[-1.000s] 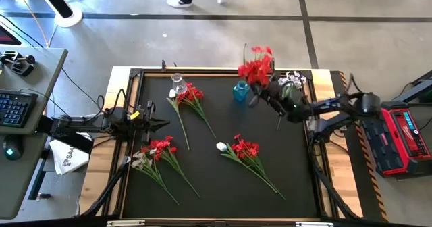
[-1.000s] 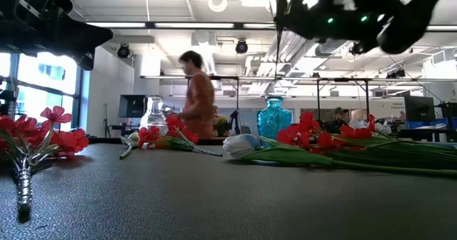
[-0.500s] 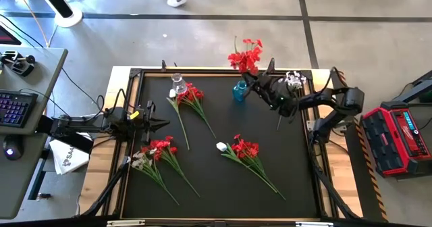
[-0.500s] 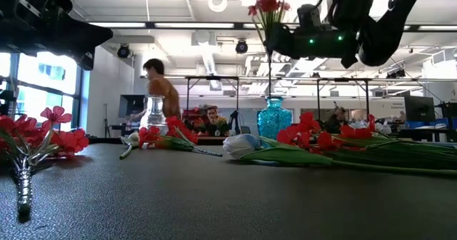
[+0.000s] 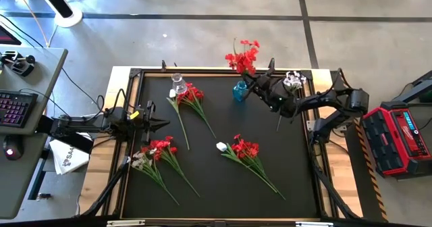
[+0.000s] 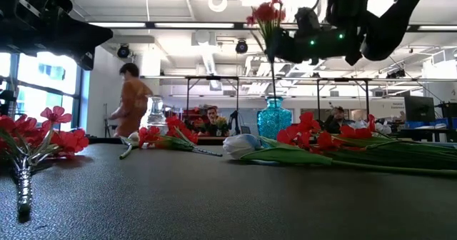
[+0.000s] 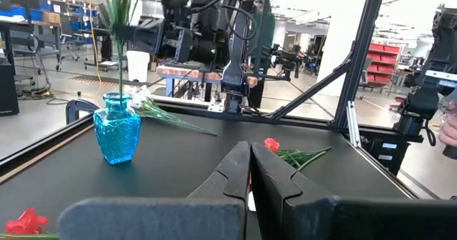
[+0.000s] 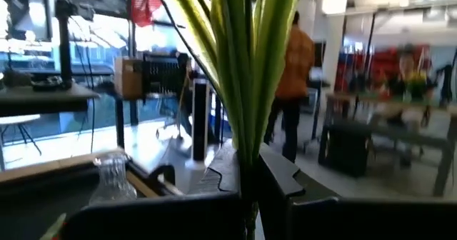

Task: Sort flowers into vase by color
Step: Put the top right red flowers into the blue vase

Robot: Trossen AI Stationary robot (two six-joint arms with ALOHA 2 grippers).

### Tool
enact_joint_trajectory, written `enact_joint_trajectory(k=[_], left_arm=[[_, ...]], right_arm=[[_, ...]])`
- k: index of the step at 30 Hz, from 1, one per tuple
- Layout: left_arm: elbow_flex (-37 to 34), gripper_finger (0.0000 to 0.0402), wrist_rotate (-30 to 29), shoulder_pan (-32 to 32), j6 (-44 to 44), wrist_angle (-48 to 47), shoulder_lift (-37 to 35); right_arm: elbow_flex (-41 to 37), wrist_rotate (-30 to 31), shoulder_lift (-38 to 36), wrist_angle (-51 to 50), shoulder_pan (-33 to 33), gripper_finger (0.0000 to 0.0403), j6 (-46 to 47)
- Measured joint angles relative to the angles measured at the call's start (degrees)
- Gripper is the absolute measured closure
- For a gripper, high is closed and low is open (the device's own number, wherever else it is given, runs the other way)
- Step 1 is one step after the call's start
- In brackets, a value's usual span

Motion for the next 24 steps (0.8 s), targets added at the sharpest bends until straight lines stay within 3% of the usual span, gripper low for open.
enact_joint_trajectory(k=[11, 24], left_arm=[[0.00, 0.0401, 0.00, -0.01, 0.02, 0.00, 0.02], [0.00, 0.0401, 0.00, 0.00, 0.02, 0.00, 0.01]], right_arm=[[0.00, 0.06, 0.00, -3.91, -2.68, 0.0382, 7.37], [0.00, 0.04, -0.09, -8.06, -2.66, 0.0247, 7.79]])
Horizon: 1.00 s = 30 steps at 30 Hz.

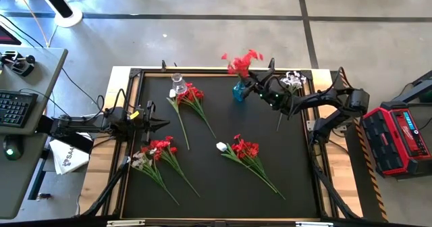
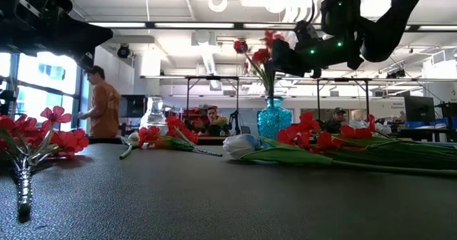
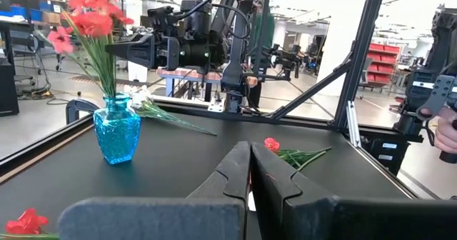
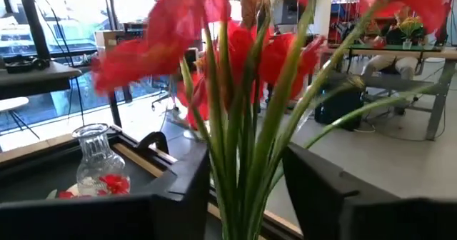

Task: Sort flowers into vase by color
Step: Put the top right red flowers into the blue vase

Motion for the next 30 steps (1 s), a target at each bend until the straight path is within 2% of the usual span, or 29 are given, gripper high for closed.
enact_joint_trajectory(k=[6, 21, 30], left_arm=[[0.00, 0.0401, 0.00, 0.00, -0.04, 0.01, 0.00], [0.00, 0.0401, 0.00, 0.00, -0.08, 0.01, 0.01], [0.00, 0.0401, 0.00, 0.01, -0.08, 0.03, -0.01]], right_arm=[[0.00, 0.00, -1.84, -2.01, 0.02, 0.0210, -1.41], [0.05, -2.44, -4.52, -15.38, 0.05, 0.0211, 3.92], [7.59, -2.43, -4.52, -33.83, 0.03, 0.0212, 5.06]])
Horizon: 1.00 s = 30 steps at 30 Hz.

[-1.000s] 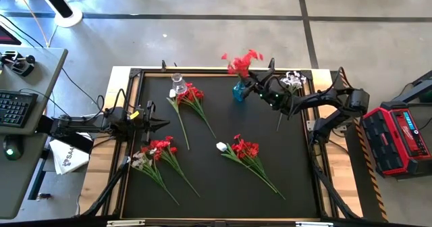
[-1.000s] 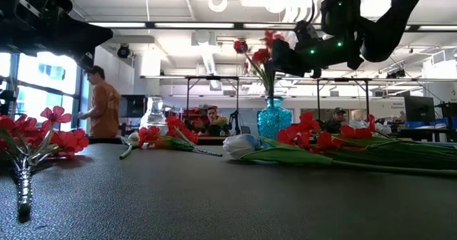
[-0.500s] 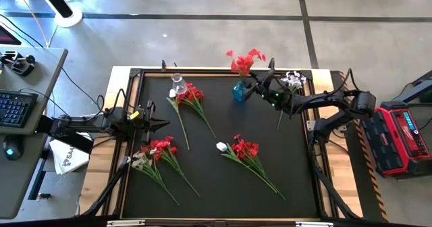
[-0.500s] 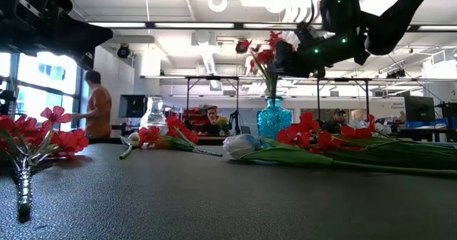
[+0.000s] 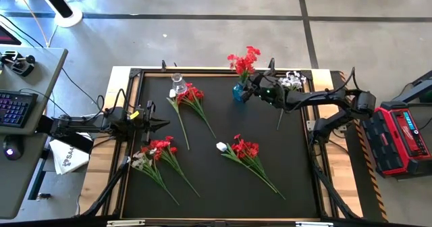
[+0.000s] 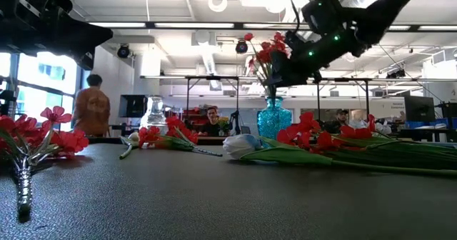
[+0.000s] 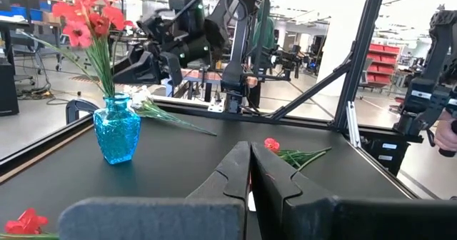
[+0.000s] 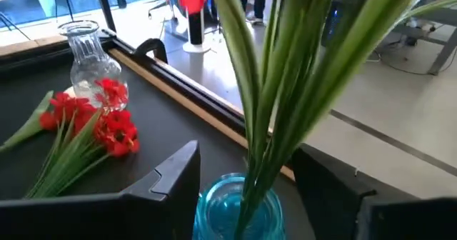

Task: Sort flowers into vase by color
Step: Put the top right red flowers into the blue vase

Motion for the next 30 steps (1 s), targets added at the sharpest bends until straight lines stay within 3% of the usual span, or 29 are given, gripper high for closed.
enact_joint_trajectory(k=[6, 16, 23, 30], left_arm=[[0.00, 0.0401, 0.00, -0.01, -0.02, 0.00, 0.00], [0.00, 0.0401, 0.00, 0.00, -0.02, 0.00, 0.00], [0.00, 0.0401, 0.00, -0.01, -0.02, 0.00, 0.00], [0.00, 0.0401, 0.87, 0.00, 0.00, -0.02, 0.00]], right_arm=[[3.45, 0.90, 0.00, -4.60, -0.54, 0.0258, 0.00], [3.71, 0.98, 0.00, -5.39, -0.48, 0.0390, 0.59], [3.71, 4.68, 0.00, 2.78, 1.10, 0.0400, -1.38], [3.71, 14.04, 0.12, 4.07, 5.96, 0.0401, -4.39]])
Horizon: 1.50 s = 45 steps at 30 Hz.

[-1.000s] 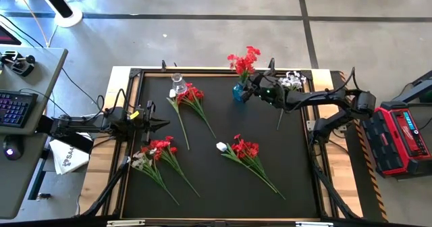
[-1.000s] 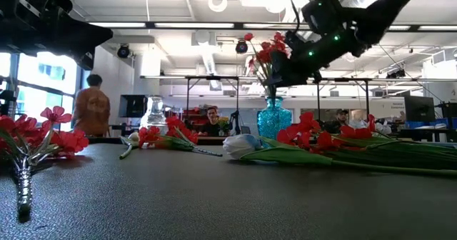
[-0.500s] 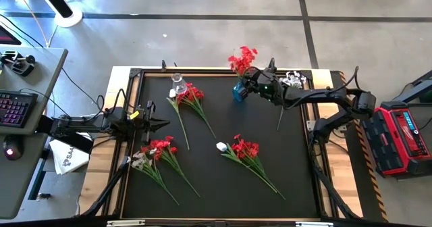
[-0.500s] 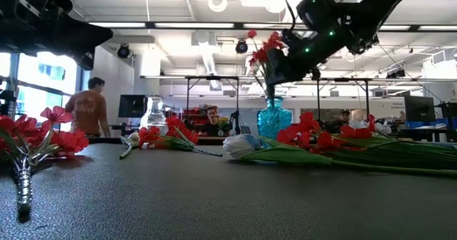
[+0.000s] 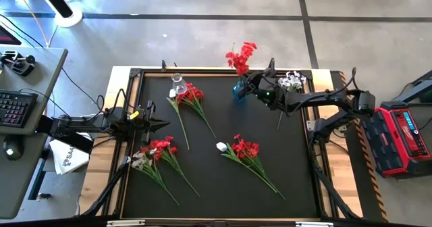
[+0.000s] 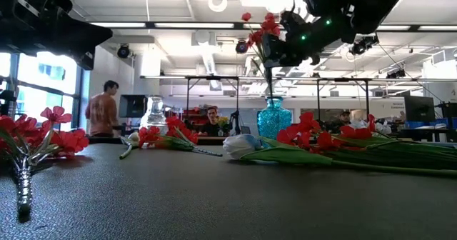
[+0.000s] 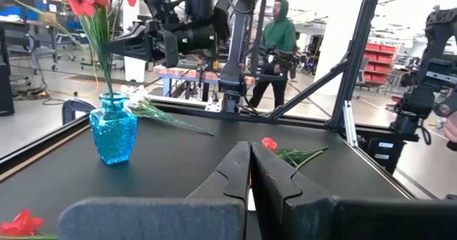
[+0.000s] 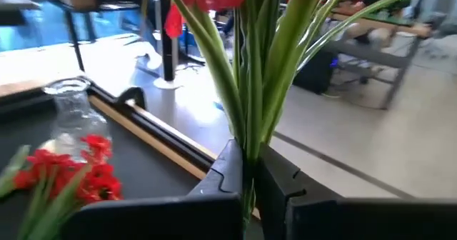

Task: Sort flowers into vase by color
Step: Put the top right red flowers into the blue vase, then put the top white tulip into the transparent vase

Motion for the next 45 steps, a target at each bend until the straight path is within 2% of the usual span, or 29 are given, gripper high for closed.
enact_joint_trajectory(k=[3, 8, 11, 19, 23, 30, 34, 38, 41, 45], left_arm=[[0.00, 0.0401, 0.35, -0.02, 0.00, 0.00, 0.00], [0.00, 0.0401, 0.33, -0.02, 0.02, -0.02, 0.00], [0.00, 0.0401, 0.33, -0.02, -0.02, -0.02, 0.00], [0.00, 0.0401, 0.33, -0.01, -0.46, -0.02, 0.01], [0.00, 0.0401, 0.31, -0.02, -0.50, -0.02, 0.00], [0.00, 0.0401, 0.29, -0.02, -1.11, -0.02, 0.00], [0.00, 0.0401, 0.29, -0.02, -1.43, -0.02, 0.02], [0.00, 0.0401, 0.26, -0.02, -1.46, -0.02, 0.00], [0.00, 0.0401, 0.22, -0.01, -1.46, -0.01, 0.01], [0.00, 0.0401, -0.24, -0.02, -1.46, -0.02, 0.02]], right_arm=[[-0.01, 4.16, 0.96, -0.65, 1.95, 0.0402, -0.14], [-0.01, 5.00, 4.47, -0.99, 2.40, 0.0402, 1.68], [-0.02, 7.52, 6.33, 0.93, 2.26, 0.0402, 2.25], [-0.02, 8.92, 6.35, 5.00, 2.28, 0.0393, 0.74], [-0.02, 9.29, 6.35, 4.44, 1.93, 0.0361, 1.15], [-0.02, 9.10, 6.35, 3.79, 1.93, 0.0265, -0.30], [-0.02, 9.14, 5.45, 3.42, 3.03, 0.0225, -2.26], [-0.02, 10.34, 1.88, -1.02, 4.51, 0.0210, -1.74], [-0.02, 12.09, -2.30, -8.38, 5.87, 0.0208, 1.04], [-0.02, 11.23, -8.72, -20.07, 7.84, 0.0208, 7.74]])
